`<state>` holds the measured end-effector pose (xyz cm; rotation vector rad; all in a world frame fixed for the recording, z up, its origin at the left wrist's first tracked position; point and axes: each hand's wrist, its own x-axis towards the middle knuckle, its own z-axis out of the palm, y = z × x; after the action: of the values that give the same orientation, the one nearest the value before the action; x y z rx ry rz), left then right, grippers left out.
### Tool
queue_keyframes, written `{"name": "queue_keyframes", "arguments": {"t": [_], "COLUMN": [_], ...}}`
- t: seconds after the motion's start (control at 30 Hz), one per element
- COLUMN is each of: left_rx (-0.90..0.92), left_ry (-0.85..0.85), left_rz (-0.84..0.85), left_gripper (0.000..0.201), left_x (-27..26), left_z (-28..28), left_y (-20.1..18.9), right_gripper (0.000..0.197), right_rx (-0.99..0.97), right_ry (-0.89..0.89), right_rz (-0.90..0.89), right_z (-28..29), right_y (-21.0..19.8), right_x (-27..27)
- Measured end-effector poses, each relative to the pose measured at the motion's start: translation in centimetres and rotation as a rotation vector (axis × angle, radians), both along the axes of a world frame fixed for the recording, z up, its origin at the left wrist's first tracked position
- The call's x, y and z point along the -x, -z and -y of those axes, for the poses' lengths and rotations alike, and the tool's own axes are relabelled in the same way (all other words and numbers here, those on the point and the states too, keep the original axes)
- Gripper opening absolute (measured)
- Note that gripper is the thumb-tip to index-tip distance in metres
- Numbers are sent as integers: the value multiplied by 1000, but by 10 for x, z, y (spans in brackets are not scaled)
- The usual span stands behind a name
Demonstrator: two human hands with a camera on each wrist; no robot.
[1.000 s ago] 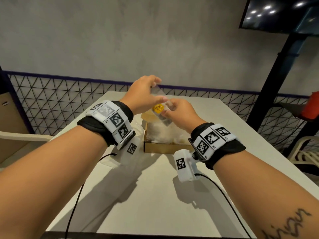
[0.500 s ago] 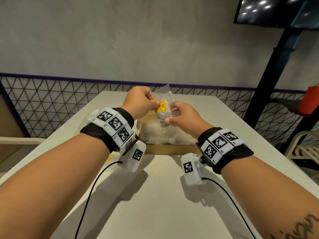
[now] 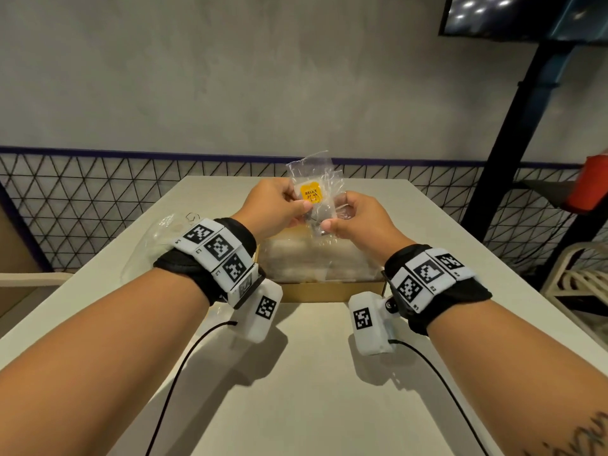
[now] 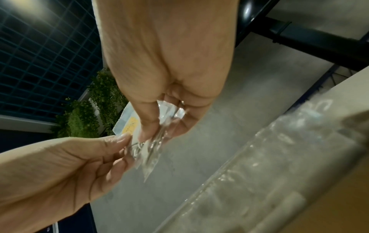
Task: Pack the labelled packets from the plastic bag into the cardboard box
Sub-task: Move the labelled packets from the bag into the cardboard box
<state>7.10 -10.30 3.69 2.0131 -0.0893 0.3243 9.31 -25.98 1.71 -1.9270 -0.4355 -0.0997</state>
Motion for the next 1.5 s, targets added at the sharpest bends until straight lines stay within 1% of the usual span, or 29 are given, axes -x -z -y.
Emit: {"name": "queue_keyframes", "arguments": {"t": [0.07, 0.17, 0.27, 0.37, 0.5, 0.57, 0.63, 0.77, 0.87, 1.0, 1.1, 1.17, 1.23, 1.33, 1.5], "left_rx": [11, -38, -147, -274, -381, -405, -441, -582, -690, -787, -836, -867, -900, -937, -972], "left_ry": [8, -36, -99, -165, -187, -173, -149, -114, -36, 31, 56, 77, 98, 113, 143], "left_rz": [5, 48, 102, 154, 91, 70, 59, 19, -43, -56, -51, -69, -91, -111, -182], "left_gripper": [13, 13, 11, 12, 11, 9, 12, 11, 18, 23, 23, 24, 25, 25, 22], "left_x": [-3, -8, -11, -13, -21, -23, -25, -28, -32, -39, -44, -46, -48, -48, -47], "left_z": [-1, -6, -11, -17, -25, -30, -32, -32, -29, -20, -14, -11, -10, -10, -10], "left_y": [0, -1, -3, -6, -9, -9, -10, -8, -3, 3, 6, 8, 9, 9, 13], "right_gripper": [28, 28, 22, 15, 11, 12, 13, 16, 20, 30, 25, 28, 32, 33, 26], "right_rx": [31, 68, 99, 189, 307, 361, 413, 502, 586, 708, 786, 834, 860, 869, 918], "right_ry": [13, 26, 64, 150, 203, 204, 201, 189, 140, 85, 27, 8, 24, 71, 33], "right_rz": [-6, -24, 4, 68, 97, 110, 134, 187, 214, 233, 223, 225, 231, 223, 203], "right_z": [4, 12, 18, 22, 30, 33, 35, 35, 32, 24, 21, 20, 21, 25, 20], "right_y": [3, 5, 4, 2, -2, -4, -7, -10, -12, -7, -3, 2, 5, 5, 14], "right_x": [-4, -9, -14, -23, -31, -34, -35, -40, -42, -43, -43, -44, -48, -52, -50]}}
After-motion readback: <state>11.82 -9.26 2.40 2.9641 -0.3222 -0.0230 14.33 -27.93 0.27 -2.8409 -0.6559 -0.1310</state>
